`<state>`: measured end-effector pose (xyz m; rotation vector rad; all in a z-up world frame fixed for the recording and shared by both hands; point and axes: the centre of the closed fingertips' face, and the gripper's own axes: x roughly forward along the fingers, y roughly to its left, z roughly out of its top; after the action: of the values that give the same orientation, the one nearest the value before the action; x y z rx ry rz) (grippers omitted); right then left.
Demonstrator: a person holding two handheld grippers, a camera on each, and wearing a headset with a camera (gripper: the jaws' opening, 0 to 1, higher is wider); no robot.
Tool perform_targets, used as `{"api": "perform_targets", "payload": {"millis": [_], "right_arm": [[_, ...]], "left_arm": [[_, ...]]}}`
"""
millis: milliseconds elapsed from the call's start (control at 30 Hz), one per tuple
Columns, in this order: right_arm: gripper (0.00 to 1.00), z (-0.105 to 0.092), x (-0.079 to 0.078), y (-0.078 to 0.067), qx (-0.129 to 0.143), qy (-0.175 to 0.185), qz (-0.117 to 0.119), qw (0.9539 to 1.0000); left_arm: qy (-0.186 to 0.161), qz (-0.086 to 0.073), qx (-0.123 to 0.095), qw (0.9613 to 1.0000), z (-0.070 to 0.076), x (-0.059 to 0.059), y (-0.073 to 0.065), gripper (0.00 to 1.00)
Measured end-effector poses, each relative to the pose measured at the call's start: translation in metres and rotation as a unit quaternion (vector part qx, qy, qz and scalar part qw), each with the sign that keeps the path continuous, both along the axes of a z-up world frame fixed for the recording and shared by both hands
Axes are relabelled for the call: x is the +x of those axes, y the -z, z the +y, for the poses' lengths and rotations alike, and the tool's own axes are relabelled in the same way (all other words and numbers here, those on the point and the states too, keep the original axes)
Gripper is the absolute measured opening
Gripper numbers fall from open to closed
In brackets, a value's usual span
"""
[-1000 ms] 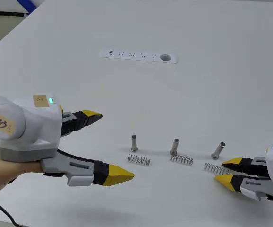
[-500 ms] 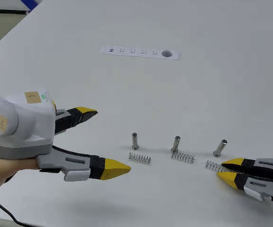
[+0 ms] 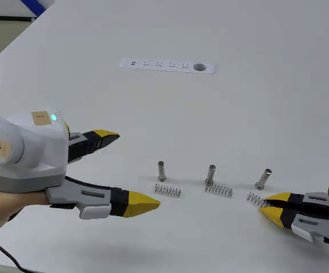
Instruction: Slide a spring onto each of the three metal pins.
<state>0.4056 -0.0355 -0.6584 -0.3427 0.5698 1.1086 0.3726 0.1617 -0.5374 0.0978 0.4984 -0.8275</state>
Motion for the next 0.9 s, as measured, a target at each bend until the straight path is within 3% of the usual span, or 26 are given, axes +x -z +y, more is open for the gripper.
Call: {"api": "perform_targets", "payload": {"millis": [133,267,467,700,900], "right_arm": [[0.10,-0.003,-0.001,-0.001,-0.011,-0.006,-0.001,0.9999],[0.10,-0.001,-0.006,-0.015,-0.019,-0.024,-0.016,0.9994],[0.10,0.010,-0.009,-0.051,-0.006,-0.050,-0.037,0.9981],[0.10,0.029,-0.011,-0.096,0.004,-0.085,-0.069,0.9940],[0.10,0.045,-0.021,-0.123,0.010,-0.110,-0.081,0.9905]], "left_arm": [[0.007,-0.003,0.000,1.0000,-0.003,-0.003,-0.001,0.96],[0.012,-0.006,-0.004,0.9999,-0.006,-0.005,-0.003,0.94],[0.027,-0.011,-0.016,0.9994,-0.017,-0.007,-0.009,0.91],[0.051,-0.029,-0.029,0.9978,-0.038,-0.006,-0.023,0.90],[0.075,-0.042,-0.034,0.9957,-0.054,-0.008,-0.032,0.87]]}}
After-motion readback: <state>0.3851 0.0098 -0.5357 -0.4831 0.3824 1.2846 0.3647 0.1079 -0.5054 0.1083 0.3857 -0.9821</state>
